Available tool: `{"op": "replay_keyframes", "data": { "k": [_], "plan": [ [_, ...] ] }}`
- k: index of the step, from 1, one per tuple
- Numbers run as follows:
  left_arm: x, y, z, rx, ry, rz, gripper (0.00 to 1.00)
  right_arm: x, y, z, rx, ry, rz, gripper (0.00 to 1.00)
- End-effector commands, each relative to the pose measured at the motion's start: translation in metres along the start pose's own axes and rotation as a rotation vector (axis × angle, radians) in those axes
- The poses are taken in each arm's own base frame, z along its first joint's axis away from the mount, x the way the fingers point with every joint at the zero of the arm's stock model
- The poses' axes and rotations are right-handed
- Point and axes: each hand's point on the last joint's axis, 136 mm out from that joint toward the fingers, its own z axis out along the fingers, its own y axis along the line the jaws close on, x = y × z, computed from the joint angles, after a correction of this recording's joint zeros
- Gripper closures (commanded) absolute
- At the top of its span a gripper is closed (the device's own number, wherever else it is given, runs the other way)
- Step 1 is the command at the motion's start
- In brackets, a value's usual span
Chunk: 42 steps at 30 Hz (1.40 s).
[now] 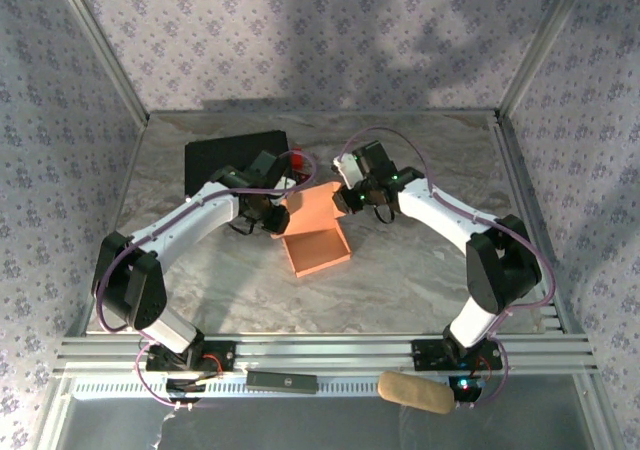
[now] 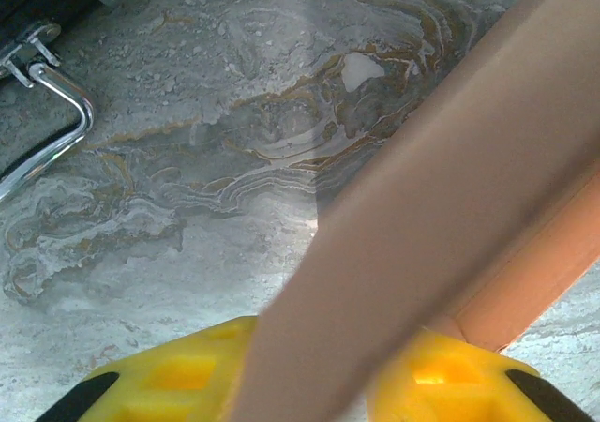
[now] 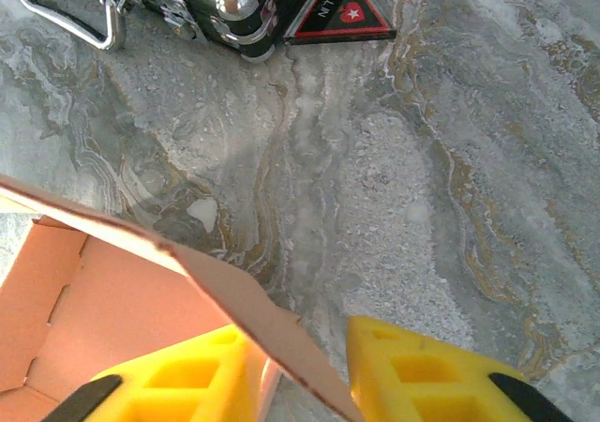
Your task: Fold the paper box
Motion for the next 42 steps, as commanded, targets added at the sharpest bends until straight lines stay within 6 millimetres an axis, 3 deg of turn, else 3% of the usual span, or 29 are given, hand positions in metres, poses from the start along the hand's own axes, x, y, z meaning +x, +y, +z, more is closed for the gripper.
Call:
{"op": "replay_keyframes", "data": {
  "k": [1,10,17,22,23,36,42],
  "plan": [
    [0.0,0.001,-0.004,-0.003,-0.007,-0.03,0.73,0.003,0.002,0.001,0.012,0.024,-0.009,0.74],
    [-0.005,-0.002,-0.006,-0.022,-0.029,-0.092,0.82,0.006,0.011,0.0,0.025,0.03,-0.004,0.84],
    [-0.014,0.007,-0.006,-0.11,-0.03,-0.171,0.92,0.008,0.013,0.0,0.08,0.014,0.039,0.94],
    [-0.013,0.009,-0.008,-0.143,-0.031,-0.192,0.78,0.001,0.01,-0.004,0.128,-0.02,0.079,1.0],
    [-0.012,0.009,-0.008,-0.145,-0.031,-0.195,0.76,0.012,0.01,0.0,0.136,0.001,0.085,1.0],
    [0.002,0.016,-0.002,-0.177,-0.005,-0.187,0.73,0.01,0.012,-0.011,0.163,-0.044,0.109,1.0],
    [-0.009,0.024,0.0,-0.211,-0.011,-0.159,0.7,0.008,0.015,-0.016,0.156,-0.053,0.105,1.0]
  ]
}}
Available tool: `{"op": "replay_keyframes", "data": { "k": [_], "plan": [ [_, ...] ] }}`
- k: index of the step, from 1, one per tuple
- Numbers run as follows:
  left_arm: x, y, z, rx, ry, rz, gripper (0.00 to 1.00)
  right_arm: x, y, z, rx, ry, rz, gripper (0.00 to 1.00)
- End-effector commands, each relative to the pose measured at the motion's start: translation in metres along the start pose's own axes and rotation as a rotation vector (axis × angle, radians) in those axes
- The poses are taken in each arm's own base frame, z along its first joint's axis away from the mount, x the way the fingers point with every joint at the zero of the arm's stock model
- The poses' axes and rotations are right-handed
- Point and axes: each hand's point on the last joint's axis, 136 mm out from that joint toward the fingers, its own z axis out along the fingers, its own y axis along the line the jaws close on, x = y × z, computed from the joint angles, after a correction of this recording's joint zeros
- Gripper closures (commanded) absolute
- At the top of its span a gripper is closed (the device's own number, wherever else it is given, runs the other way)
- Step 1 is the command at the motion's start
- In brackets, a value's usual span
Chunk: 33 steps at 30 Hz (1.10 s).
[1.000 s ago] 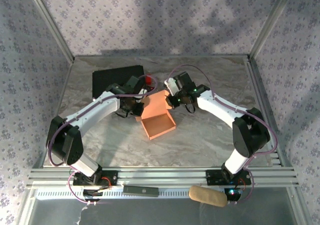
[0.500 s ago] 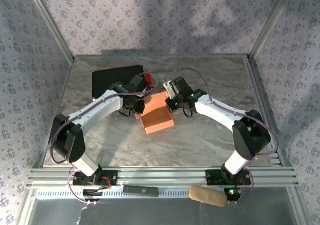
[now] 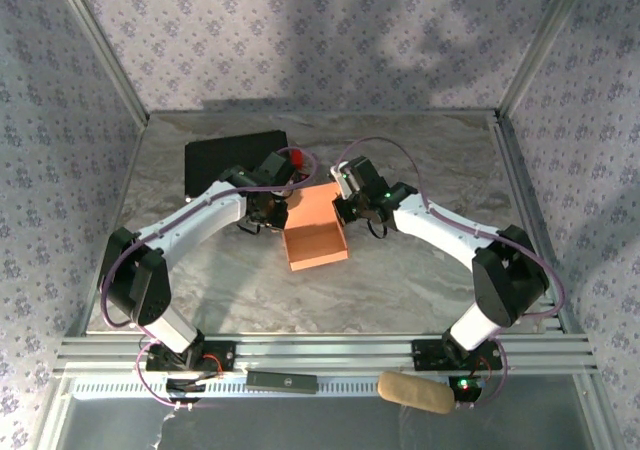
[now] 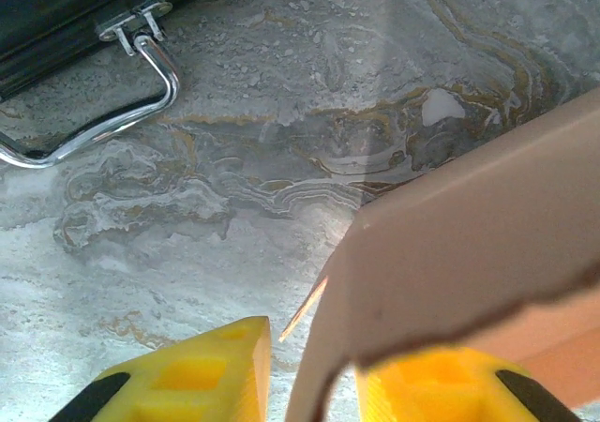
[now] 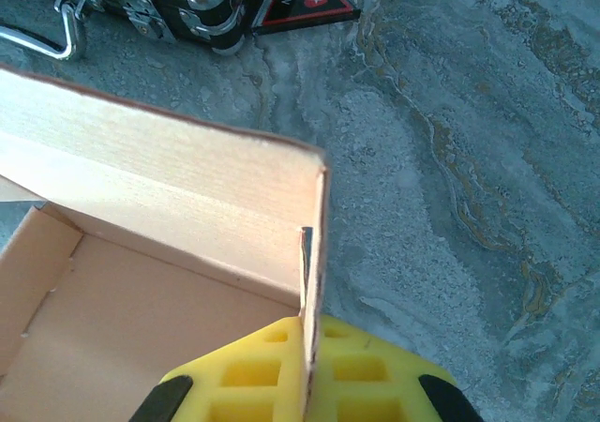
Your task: Fold the paper box
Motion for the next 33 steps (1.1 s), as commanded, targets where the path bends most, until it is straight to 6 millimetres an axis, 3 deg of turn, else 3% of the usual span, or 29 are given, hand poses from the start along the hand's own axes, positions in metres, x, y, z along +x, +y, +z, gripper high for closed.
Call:
{"op": "replay_keyframes", "data": {
  "k": [1,5,8,12,23,33],
  "plan": [
    [-0.007,0.012,-0.001,-0.067,0.0,0.023,0.68,-0.003,0.001,-0.01,0.009,-0.023,0.012,1.0],
    [-0.012,0.009,-0.01,-0.024,-0.02,0.043,0.57,-0.002,0.001,-0.011,0.007,-0.019,0.005,1.0],
    [-0.012,0.005,-0.008,0.031,-0.01,0.044,0.57,-0.003,0.001,-0.012,0.003,-0.019,0.002,1.0],
    [-0.014,0.005,0.002,0.055,0.009,0.04,0.62,-0.003,0.002,-0.011,-0.002,-0.017,0.001,1.0],
    [-0.029,-0.004,0.004,0.085,0.018,0.059,0.78,-0.003,0.003,-0.009,0.002,-0.018,0.005,1.0],
    [-0.035,-0.018,-0.004,0.094,-0.027,-0.014,0.98,-0.008,0.008,-0.01,0.013,-0.04,0.049,1.0]
  ]
}}
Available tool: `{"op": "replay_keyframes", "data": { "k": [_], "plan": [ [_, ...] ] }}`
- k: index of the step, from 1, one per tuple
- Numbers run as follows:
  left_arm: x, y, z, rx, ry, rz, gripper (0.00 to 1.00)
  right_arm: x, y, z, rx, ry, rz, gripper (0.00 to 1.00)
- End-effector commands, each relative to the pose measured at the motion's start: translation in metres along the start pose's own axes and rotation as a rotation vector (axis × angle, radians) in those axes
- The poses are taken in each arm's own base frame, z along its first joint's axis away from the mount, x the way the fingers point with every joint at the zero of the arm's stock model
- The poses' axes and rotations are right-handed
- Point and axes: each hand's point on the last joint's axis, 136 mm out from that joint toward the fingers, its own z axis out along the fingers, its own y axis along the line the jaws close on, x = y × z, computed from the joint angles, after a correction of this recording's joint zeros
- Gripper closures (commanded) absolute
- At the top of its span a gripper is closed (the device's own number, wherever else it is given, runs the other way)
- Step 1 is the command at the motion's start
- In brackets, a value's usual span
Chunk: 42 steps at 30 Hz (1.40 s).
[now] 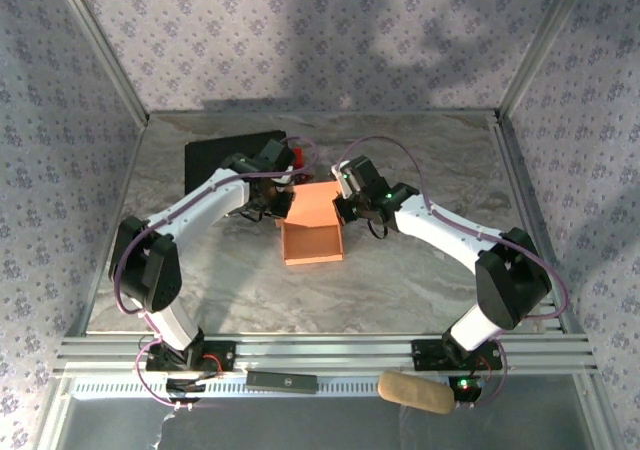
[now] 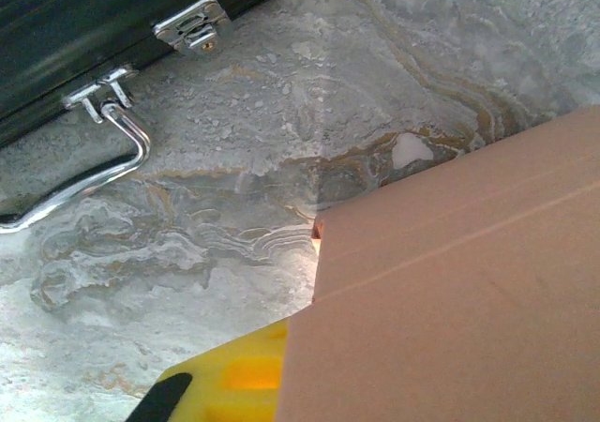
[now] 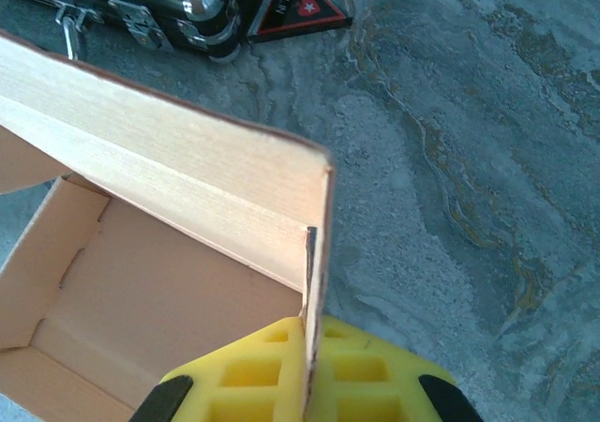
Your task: Fold the paper box
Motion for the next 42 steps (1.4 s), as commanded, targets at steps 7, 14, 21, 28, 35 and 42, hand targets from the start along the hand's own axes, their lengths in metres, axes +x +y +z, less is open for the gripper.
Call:
{"op": "replay_keyframes", "data": {
  "k": [7,14,21,28,35,42],
  "plan": [
    [-0.026,-0.021,-0.02,0.024,-0.167,-0.141,1.0,-0.017,0.005,-0.006,0.071,-0.116,0.162,1.0],
    [-0.047,-0.023,-0.03,0.025,-0.256,-0.185,1.0,-0.042,0.004,-0.014,0.096,-0.255,0.273,1.0],
    [-0.072,-0.018,-0.028,0.001,-0.36,-0.21,1.0,-0.053,0.009,-0.003,0.113,-0.324,0.284,1.0],
    [-0.07,-0.023,-0.011,0.032,-0.396,-0.26,1.0,-0.039,0.009,0.005,0.113,-0.376,0.28,1.0],
    [-0.053,-0.03,-0.01,0.079,-0.473,-0.28,1.0,-0.023,0.012,0.004,0.109,-0.434,0.281,1.0],
    [-0.035,-0.034,-0.01,0.104,-0.525,-0.271,1.0,-0.008,0.019,0.003,0.122,-0.466,0.264,1.0]
  ]
}}
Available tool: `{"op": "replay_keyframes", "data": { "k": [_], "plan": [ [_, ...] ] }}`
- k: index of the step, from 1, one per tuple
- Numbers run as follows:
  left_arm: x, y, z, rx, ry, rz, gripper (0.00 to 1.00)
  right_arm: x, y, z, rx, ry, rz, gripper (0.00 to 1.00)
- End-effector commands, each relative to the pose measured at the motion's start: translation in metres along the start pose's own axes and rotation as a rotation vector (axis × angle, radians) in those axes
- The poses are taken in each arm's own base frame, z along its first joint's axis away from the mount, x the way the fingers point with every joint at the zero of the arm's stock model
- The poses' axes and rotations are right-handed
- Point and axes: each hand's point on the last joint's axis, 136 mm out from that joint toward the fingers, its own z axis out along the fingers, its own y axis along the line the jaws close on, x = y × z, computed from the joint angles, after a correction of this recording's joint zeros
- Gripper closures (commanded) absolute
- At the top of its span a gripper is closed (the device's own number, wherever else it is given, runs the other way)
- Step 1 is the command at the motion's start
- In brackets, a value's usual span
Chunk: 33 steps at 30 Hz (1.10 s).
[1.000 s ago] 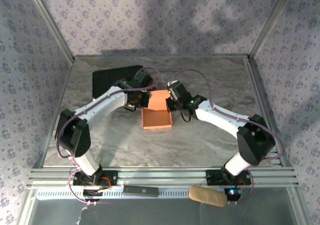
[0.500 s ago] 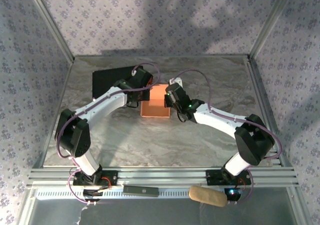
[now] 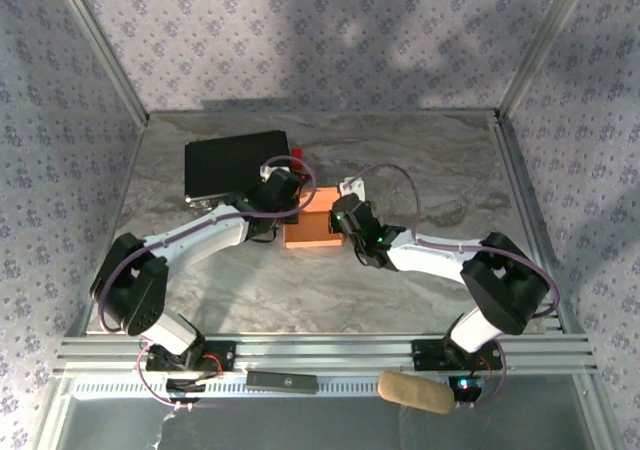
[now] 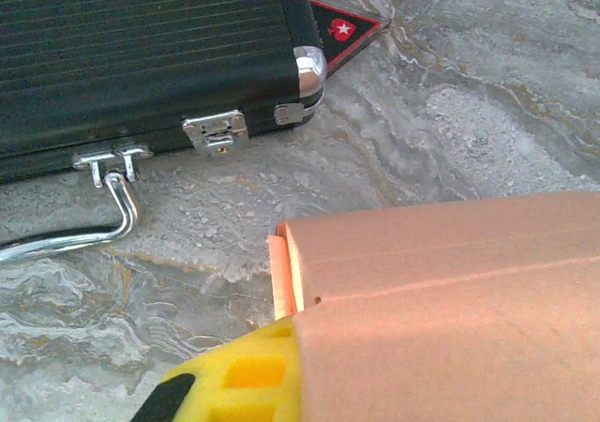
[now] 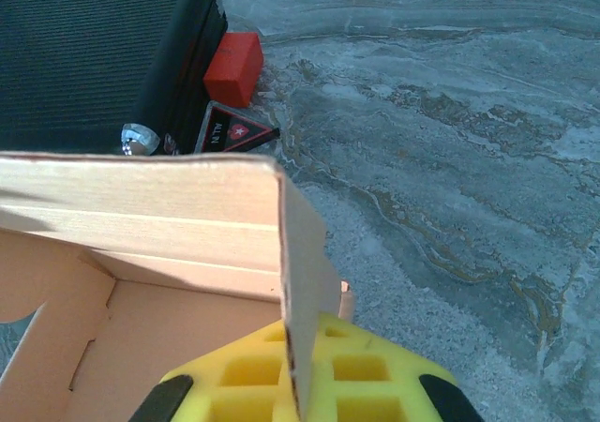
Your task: Fold the paper box
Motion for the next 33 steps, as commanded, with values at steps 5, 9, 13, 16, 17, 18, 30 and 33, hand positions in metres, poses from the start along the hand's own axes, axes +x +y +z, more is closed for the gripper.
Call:
{"op": "replay_keyframes", "data": {
  "k": [5,9,13,16,17,18,30,33],
  "plan": [
    [-0.006,-0.029,-0.016,0.145,-0.129,-0.047,1.0,0.0,0.02,-0.016,-0.061,-0.067,-0.005,1.0],
    [0.004,-0.031,-0.019,0.154,-0.164,-0.025,1.0,0.007,0.019,-0.021,-0.058,-0.067,-0.023,1.0],
    [0.016,-0.031,-0.022,0.145,-0.195,0.007,1.0,0.012,0.019,-0.025,-0.041,-0.069,-0.048,1.0],
    [0.025,-0.026,-0.023,0.127,-0.21,0.026,1.0,0.018,0.021,-0.03,-0.025,-0.076,-0.083,1.0],
    [0.028,-0.025,-0.023,0.13,-0.211,0.03,1.0,0.019,0.022,-0.031,-0.023,-0.078,-0.09,1.0],
    [0.031,-0.023,-0.022,0.13,-0.217,0.034,1.0,0.021,0.022,-0.032,-0.019,-0.081,-0.097,1.0],
    [0.056,-0.012,-0.017,0.088,-0.262,0.078,1.0,0.042,0.009,-0.04,0.0,-0.084,-0.095,0.89],
    [0.061,-0.01,-0.017,0.077,-0.266,0.073,1.0,0.046,0.011,-0.041,-0.009,-0.075,-0.095,0.86]
  ]
}}
